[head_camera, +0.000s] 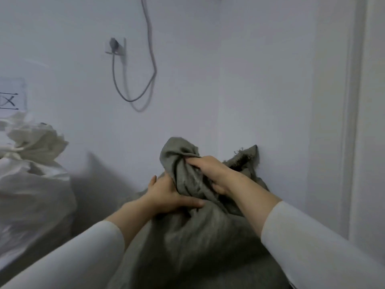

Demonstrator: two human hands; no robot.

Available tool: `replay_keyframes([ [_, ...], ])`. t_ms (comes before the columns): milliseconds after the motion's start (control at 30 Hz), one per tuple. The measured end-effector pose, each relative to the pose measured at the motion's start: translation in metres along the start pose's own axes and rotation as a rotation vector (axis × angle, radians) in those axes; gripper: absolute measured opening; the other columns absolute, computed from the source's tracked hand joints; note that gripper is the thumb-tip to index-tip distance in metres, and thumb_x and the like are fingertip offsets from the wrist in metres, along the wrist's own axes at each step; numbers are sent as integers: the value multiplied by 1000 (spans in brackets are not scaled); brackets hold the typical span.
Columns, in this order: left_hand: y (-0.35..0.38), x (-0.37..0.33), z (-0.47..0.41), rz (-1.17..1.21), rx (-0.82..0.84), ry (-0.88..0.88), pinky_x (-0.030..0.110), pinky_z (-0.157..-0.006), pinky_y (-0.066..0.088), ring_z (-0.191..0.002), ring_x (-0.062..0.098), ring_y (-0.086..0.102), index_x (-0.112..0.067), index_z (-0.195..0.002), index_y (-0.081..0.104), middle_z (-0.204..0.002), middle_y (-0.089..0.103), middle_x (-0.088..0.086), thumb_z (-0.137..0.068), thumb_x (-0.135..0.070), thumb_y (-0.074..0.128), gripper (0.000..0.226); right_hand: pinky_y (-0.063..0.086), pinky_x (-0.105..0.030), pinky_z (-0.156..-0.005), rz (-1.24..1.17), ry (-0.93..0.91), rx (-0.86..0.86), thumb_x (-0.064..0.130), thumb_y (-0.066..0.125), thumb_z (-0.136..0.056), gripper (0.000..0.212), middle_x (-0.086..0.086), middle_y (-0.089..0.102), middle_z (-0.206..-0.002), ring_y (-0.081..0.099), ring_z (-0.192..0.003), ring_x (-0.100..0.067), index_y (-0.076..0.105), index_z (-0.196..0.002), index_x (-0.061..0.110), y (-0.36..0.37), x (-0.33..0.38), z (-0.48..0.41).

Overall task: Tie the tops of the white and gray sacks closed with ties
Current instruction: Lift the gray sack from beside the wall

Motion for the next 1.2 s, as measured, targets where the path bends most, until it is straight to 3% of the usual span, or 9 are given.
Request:
replay_keyframes([
  [167, 18, -3, -18, 52, -141, -149, 27, -80, 45, -99, 25, 60, -3, -100, 66, -98, 65, 11, -79, -15, 65, 24, 48, -28, -76, -111, -23, 26, 25, 67, -68, 32, -6, 66, -93, 60, -85, -17, 64, -98, 11, -58, -12, -6],
  [367, 1, -2, -21, 314, -153, -318, 31, -73, 47, -75, 23, 59, -6, -95, 62, -89, 64, 13, -77, 0, 64, 19, 14, -47, -118, 927, -30, 121, 19, 73, -67, 108, 1, -7, -158, -4, -146, -23, 2, -147, 39, -115, -63, -22],
  [500, 1, 0, -22, 322, -129, -361, 36, -76, 53, -81, 28, 62, -6, -92, 60, -90, 65, 15, -78, -1, 61, 14, 13, -57, -111, 1176, 23, 30, 17, 54, -82, 36, -11, 39, -139, 20, -140, -32, 52, -118, 23, -99, -78, -37],
  [633, 4, 19, -25, 264, -157, -479, 40, -83, 53, -89, 32, 60, -4, -103, 58, -99, 63, 18, -76, -6, 62, 28, 33, -26, -55, 727, -33, -268, 2, 44, -81, 30, -6, 46, -63, 48, -68, -23, 39, -54, 11, -112, -74, -50],
  [733, 12, 25, -29, -148, -138, -516, 36, -84, 46, -95, 30, 56, -7, -105, 58, -108, 60, 17, -82, -16, 57, 24, 48, -33, -74, 831, 92, -406, 20, 58, -79, 13, -14, 59, -97, 56, -86, -28, 54, -76, 8, -133, -72, -56],
  [833, 29, 41, -33, -569, 60, -663, 58, -111, 10, -141, 41, 7, -25, -138, 35, -151, 21, 18, -82, -57, 47, 65, 30, -49, -106, 1253, 271, -400, 50, 68, -71, 86, -19, 15, -150, 23, -136, -37, 27, -140, 18, -144, -89, -53],
  [967, 41, 77, -37, -596, 200, -747, 71, -106, -10, -132, 53, -28, -41, -144, 7, -156, -10, 18, -46, -89, 47, 116, 8, -62, -113, 951, 469, -293, 64, 69, -62, 119, -17, -29, -150, -17, -140, -42, -10, -146, 34, -160, -127, -59],
  [1100, 42, 81, -34, -587, 273, -848, 55, -116, 10, -141, 47, 7, -10, -143, -24, -156, 0, 20, -62, -71, 65, 135, 27, -50, -111, 983, 497, -270, 61, 71, -58, 117, -22, 12, -152, 20, -138, -42, 7, -148, 21, -159, -131, -66],
  [1200, 43, 76, -34, -634, 215, -730, 42, -108, 37, -128, 34, 43, -11, -145, 24, -143, 39, 17, -78, -43, 67, 86, 40, -38, -100, 1006, 368, -288, 41, 68, -76, 76, -21, 41, -134, 40, -124, -36, 37, -135, 5, -148, -123, -72],
])
Point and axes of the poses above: each hand's wrist, its own z-axis away from the middle knuckle, its own y-axis out of the palm, x = y × z, the point moved 2 cm from there along -z, towards the middle knuckle
